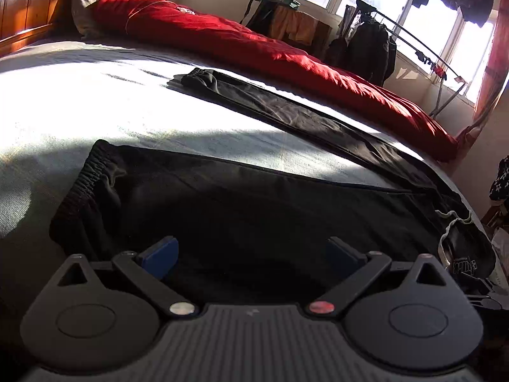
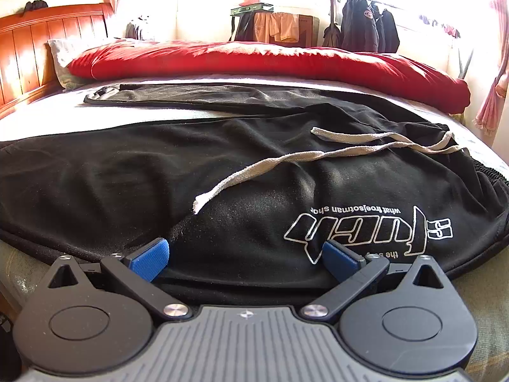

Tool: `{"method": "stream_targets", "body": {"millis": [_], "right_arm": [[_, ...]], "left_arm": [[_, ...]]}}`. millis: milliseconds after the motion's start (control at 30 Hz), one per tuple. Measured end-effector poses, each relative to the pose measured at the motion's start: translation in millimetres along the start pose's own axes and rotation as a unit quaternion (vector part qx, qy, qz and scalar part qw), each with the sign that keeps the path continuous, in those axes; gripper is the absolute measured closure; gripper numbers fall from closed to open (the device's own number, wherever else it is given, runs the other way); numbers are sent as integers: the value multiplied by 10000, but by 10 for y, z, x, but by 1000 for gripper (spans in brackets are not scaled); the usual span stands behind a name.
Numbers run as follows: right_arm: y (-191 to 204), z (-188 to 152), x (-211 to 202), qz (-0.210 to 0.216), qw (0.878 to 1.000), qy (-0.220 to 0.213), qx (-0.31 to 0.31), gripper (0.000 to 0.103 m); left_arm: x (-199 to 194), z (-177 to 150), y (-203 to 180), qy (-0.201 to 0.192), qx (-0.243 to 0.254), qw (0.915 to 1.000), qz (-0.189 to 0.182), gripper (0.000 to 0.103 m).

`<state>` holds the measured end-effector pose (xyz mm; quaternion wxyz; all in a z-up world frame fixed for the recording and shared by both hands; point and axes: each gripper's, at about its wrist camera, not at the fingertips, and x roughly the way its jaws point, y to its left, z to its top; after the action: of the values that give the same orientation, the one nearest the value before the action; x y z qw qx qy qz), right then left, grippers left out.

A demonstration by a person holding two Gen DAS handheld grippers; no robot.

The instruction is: Fold clothes

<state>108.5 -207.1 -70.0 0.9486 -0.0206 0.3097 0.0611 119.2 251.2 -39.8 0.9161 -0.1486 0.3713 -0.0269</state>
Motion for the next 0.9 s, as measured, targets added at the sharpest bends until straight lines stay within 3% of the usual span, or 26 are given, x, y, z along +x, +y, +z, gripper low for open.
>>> {"method": "stream_targets", "body": {"millis": [167,400,500,633,767,900], "right_arm": [[-7,-5,-5,25,10000,-16,0,0],[12,-15,-10,-8,10000,-48,-8,0],[12,-23,-19,-3,10000,-86,-36,0],[-31,-12,-100,128,9998,-107,-79,0],[-152,84,-250,433,9987,-255,85,0],[-228,260,-228,95,9989,-457,20,0]], "left_arm": [[14,-104,162,180,-128,9969,753,4],[-133,-25,-139,-225,310,9990,227,4],[64,-50,-251,-89,505,9985,165,4],[219,-160,-236,194,546,9976,391,4],[59,-62,-399,-90,827,9957,404,4],[122,125,-705,-398,1207,9919,54,4]]}}
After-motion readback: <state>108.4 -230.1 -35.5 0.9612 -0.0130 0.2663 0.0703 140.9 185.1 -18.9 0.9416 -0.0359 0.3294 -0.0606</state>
